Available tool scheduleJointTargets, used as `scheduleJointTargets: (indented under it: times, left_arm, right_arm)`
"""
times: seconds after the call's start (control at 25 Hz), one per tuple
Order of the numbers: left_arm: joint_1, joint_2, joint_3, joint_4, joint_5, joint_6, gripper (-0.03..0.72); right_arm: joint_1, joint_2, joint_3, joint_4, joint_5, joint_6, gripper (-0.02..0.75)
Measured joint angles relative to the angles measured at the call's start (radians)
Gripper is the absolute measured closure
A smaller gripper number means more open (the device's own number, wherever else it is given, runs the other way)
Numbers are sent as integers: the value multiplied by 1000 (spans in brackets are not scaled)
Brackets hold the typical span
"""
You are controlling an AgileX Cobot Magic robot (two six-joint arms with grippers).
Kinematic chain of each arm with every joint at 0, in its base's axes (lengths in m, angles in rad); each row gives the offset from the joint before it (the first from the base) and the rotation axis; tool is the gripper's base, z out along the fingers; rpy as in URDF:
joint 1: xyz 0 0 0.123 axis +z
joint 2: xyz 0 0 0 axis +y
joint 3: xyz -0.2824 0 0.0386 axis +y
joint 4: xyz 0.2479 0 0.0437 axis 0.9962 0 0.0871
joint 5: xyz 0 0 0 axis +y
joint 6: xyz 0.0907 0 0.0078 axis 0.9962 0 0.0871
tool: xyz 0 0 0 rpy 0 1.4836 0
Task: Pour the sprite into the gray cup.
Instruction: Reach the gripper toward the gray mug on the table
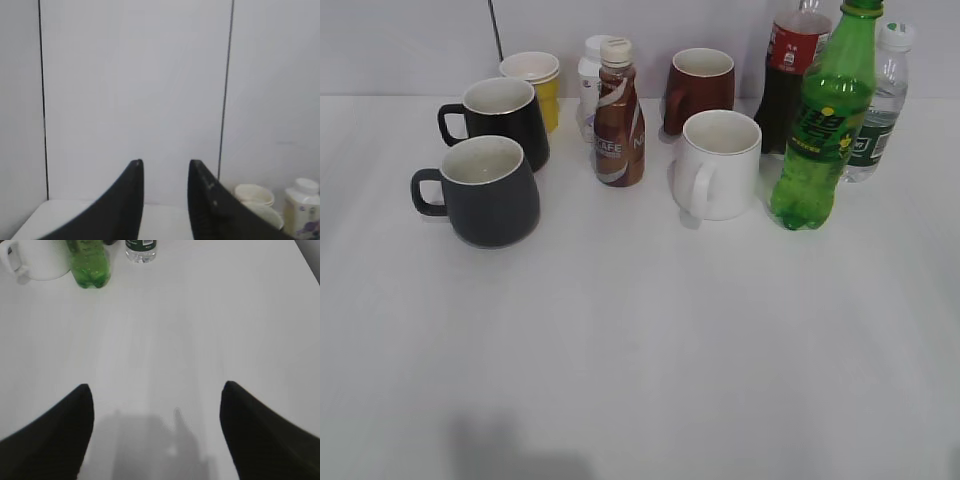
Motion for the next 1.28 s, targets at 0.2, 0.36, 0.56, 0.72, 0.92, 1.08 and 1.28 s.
scheduleJointTargets:
  times: [0.2, 0.36, 0.56, 0.72, 0.92, 1.08, 1.28]
  left_arm:
    - [0, 309, 76, 55, -270, 0, 443]
    - [0, 642, 79, 185, -457, -37, 439]
    - [0, 1049, 80, 385, -732, -75, 381]
    - [0, 1266, 80, 440, -887, -78, 328]
    - [0, 1426, 34, 469, -1006, -79, 319]
    - [0, 1461, 1, 470, -1013, -79, 319]
    - [-54, 1463, -60, 448, -982, -79, 319]
  right_arm:
    - [0, 0, 0, 0, 0, 0, 150]
    - [0, 0, 0, 0, 0, 0, 150]
    - [0, 0, 0, 0, 0, 0, 150]
    - [0, 0, 0, 0, 0, 0, 150]
    - [0, 0, 0, 0, 0, 0, 150]
    - [0, 0, 0, 0, 0, 0, 150]
    - [0, 0, 0, 0, 0, 0, 150]
